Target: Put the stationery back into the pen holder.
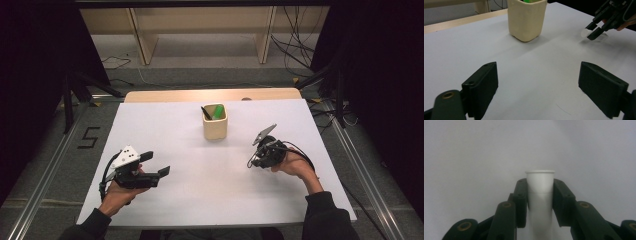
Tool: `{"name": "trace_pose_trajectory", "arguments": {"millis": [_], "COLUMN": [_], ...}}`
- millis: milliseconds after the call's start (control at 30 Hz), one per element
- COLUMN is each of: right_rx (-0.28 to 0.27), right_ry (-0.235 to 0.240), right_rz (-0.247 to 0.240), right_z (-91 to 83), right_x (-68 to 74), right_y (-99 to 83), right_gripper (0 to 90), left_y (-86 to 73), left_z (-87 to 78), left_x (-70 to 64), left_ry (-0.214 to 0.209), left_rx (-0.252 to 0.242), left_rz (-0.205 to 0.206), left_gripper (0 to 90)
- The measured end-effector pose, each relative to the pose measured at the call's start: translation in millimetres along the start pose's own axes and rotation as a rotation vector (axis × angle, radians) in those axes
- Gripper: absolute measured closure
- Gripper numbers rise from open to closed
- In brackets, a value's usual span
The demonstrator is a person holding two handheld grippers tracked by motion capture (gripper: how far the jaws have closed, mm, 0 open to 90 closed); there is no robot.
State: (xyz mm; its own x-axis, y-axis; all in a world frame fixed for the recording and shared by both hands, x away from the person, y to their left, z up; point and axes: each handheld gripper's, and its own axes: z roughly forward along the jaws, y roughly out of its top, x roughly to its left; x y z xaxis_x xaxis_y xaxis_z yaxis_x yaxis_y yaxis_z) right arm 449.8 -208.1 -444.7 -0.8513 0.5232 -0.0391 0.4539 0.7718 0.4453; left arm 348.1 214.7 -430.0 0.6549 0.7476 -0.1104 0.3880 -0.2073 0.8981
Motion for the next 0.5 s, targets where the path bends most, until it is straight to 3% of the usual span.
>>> {"name": "trace_pose_trajectory", "arguments": {"millis": [100,500], "right_rx": [-0.014,-0.171], "right_ry": [-0.001,0.022], "right_rz": [0.02,0.1], "right_z": [-3.0,-18.7], "right_x": [-1.2,-8.4], "right_y": [0.0,-0.5], "right_gripper": [67.9,67.9], "left_y": [0.0,0.3], "left_z": [0.3,-1.7], "left_x": [-0.2,1.4], "left_ry": [-0.001,-0.012], "left_rx": [-0.002,-0.025], "left_rz": [-0.002,-0.021], "left_gripper": [15.6,15.6]}}
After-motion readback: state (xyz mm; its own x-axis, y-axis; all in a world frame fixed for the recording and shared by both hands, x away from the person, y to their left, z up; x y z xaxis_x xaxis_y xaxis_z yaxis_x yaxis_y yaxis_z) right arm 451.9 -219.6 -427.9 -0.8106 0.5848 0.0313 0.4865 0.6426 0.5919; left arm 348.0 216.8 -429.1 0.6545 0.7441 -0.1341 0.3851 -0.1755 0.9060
